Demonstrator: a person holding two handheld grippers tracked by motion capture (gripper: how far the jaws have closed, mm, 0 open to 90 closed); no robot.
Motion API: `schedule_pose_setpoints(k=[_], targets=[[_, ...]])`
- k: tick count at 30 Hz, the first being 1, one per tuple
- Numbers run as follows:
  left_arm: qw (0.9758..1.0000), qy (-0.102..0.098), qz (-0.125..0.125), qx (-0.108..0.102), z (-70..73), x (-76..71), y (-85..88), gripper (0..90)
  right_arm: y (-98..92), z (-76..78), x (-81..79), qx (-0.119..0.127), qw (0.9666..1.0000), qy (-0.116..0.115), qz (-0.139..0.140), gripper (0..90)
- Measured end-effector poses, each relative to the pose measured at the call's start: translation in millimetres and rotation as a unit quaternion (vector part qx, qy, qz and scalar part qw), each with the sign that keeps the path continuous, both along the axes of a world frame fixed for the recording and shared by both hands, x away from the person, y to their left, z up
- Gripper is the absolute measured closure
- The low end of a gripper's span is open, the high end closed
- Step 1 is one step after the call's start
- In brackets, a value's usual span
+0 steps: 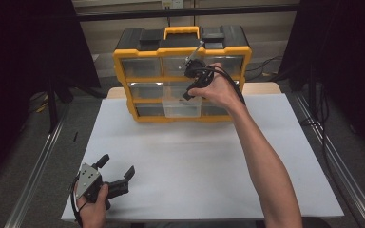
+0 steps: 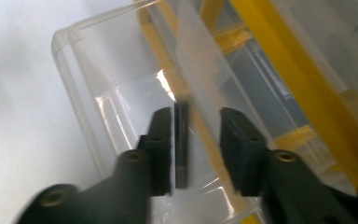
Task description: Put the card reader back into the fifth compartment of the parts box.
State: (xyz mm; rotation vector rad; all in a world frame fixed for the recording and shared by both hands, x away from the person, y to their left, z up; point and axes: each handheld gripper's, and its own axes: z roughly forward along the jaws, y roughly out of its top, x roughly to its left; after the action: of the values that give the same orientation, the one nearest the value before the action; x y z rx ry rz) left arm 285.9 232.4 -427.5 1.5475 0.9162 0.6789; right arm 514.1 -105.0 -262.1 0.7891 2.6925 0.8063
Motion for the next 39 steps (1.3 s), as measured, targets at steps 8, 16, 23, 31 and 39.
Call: schedule_pose_setpoints(k=[8, 16, 23, 31, 39], targets=[[1.0000, 0.000, -0.001, 0.003, 0.1, 0.0, 0.0, 1.3, -6.3, 7.4, -4.4, 0.021, 0.9993, -0.027, -0.017, 31.6], [1.0000, -0.001, 0.001, 0.001, 0.2, 0.1, -0.1, 1.3, -17.6, 6.4, -11.7, 0.047, 0.9970, -0.050, -0.036, 16.9], [1.0000, 0.000, 0.000, -0.001, 0.0, 0.4, -1.2, 1.3, -26.4, 2.1, -23.0, 0.069, 0.9941, -0.067, -0.050, 10.6], [1.0000, 0.001, 0.001, -0.001, -0.6, 0.7, -1.2, 1.3, -36.8, -9.1, -35.9, 0.109, 0.9867, -0.097, -0.072, 6.8], [1.0000, 0.002, 0.000, 0.003, -0.5, 0.3, -1.3, 1.3, -50.5, -17.5, -47.4, 0.138, 0.9818, -0.100, -0.084, 4.8]])
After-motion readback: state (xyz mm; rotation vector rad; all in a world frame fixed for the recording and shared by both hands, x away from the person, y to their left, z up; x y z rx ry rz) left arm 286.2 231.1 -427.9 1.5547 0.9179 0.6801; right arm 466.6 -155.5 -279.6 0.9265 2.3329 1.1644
